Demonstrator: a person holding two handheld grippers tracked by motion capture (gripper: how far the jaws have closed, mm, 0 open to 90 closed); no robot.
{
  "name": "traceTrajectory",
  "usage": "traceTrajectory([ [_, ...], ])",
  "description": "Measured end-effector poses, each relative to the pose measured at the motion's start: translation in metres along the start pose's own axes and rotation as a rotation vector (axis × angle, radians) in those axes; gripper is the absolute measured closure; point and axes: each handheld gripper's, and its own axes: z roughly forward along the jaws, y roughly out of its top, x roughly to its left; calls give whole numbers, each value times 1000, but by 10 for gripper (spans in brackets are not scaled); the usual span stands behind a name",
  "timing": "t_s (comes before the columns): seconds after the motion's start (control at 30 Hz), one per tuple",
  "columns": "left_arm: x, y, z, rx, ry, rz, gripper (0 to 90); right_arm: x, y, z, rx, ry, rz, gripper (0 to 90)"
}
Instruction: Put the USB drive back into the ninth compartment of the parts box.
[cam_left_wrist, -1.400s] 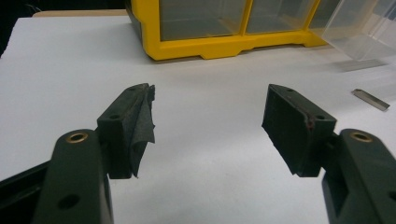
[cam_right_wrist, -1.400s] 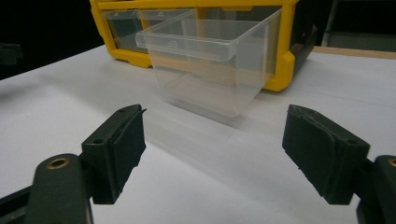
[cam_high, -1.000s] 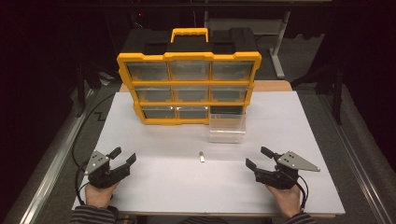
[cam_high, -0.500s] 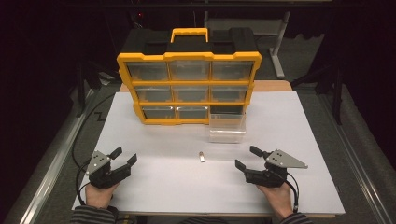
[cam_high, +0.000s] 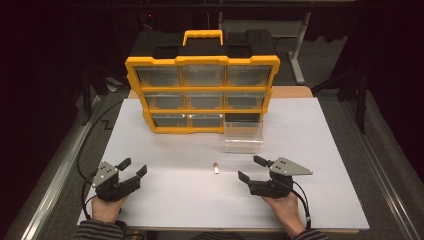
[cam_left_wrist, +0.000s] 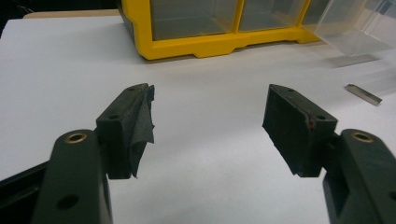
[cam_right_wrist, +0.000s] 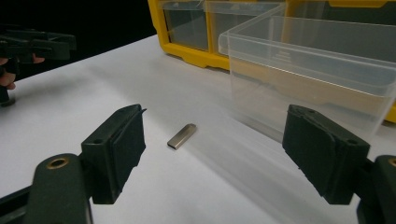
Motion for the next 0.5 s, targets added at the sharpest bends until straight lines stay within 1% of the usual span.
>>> traceTrajectory([
  [0.17, 0, 0, 0, 1, 0, 0, 336, 4, 4, 7, 0, 11, 1, 218],
  [0.23, 0, 0, 0, 1, -1, -1, 336, 6, 6, 11, 2, 23, 1, 220],
  [0.5, 1, 0, 0, 0, -2, -2, 334, 17, 15, 29, 64, 56, -10, 257],
])
